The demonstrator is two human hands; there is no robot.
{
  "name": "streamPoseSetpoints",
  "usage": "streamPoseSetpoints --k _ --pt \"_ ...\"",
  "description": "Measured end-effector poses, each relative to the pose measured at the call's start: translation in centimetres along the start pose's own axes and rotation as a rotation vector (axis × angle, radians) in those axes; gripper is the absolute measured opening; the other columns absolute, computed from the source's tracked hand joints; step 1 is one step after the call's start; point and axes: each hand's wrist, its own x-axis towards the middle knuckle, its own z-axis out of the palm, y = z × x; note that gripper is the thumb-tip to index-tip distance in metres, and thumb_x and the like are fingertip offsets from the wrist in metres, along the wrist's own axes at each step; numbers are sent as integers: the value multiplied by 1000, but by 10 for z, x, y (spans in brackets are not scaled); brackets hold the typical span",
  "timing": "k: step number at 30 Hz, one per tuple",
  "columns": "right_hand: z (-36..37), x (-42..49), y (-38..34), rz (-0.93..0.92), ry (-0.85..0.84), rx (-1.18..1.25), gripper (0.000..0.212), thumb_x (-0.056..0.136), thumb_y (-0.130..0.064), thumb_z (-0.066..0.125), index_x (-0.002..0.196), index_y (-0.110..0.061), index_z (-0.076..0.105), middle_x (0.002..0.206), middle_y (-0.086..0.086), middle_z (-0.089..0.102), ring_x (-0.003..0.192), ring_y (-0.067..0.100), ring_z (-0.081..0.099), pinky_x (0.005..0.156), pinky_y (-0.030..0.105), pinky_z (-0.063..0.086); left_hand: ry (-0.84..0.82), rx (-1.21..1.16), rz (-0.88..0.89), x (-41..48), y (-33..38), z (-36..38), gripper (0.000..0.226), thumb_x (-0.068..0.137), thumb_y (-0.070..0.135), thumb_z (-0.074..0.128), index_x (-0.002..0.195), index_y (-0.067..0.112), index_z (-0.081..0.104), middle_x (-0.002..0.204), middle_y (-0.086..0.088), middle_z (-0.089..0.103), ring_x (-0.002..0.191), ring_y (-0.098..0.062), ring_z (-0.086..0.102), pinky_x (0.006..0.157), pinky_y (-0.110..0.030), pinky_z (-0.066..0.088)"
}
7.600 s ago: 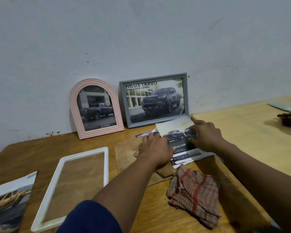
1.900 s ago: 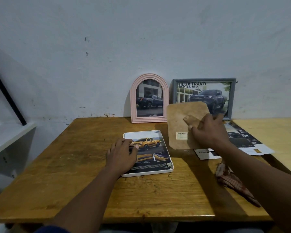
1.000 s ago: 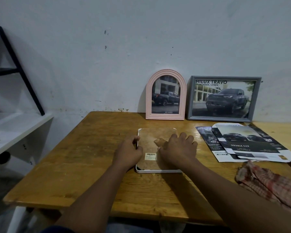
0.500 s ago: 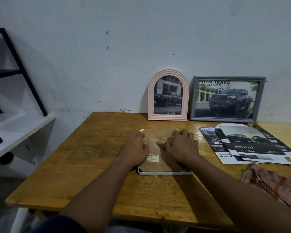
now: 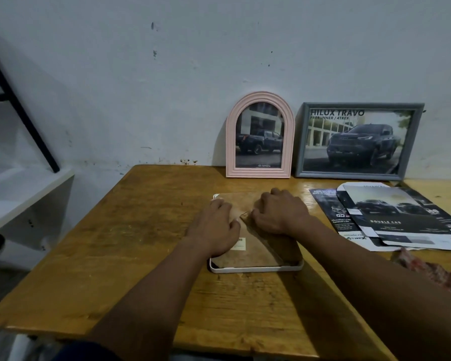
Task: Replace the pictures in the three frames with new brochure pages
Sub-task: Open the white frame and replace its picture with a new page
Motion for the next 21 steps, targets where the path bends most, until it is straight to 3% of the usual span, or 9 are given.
streamPoseSetpoints --k 4,8,12,14,16,18,21 --pt "-2 11 2 -16 -12 -31 62 93 -60 40 140 -21 50 136 9 44 128 29 40 101 49 43 10 87 -34 14 6 -7 55 102 50 35 148 20 44 145 -6 42 131 -24 38 108 -44 40" --pt "5 14 10 -51 47 -29 54 95 -54 42 135 -20 53 133 8 45 125 28 41 99 47 43 81 138 -50 18 8 2 55 101 53 33 147 27 44 137 -6 41 123 -24 38 100 -43 40" --pt "15 14 16 -123 106 80 46 95 -48 45 127 -17 57 137 6 48 125 25 45 98 43 44 93 -7 -41 19 2 6 51 104 49 35 146 25 50 151 -3 34 142 -23 27 114 -45 32" --pt "20 13 18 -125 125 161 43 95 -46 47 123 -15 56 134 6 53 119 24 50 95 40 47 57 -82 -34 21 1 9 53 106 48 33 149 22 47 164 0 25 155 -22 11 123 -47 21" --pt "26 13 20 -123 147 201 40 95 -45 47 121 -15 57 130 6 56 117 24 52 92 37 47 24 -108 -30 23 0 12 55 107 48 32 153 19 41 167 1 23 156 -20 8 125 -47 16" --pt "30 13 22 -128 151 248 39 98 -44 47 122 -15 57 132 7 56 126 25 50 97 37 45 4 -96 -21 24 -1 12 57 107 47 30 156 18 37 168 0 21 156 -20 8 126 -47 15" --pt "29 8 26 -148 72 292 45 102 -43 43 137 -17 52 151 9 44 146 25 30 114 40 33 -28 -53 -8 23 0 12 60 108 47 26 159 17 27 170 -1 14 157 -21 3 126 -47 11"
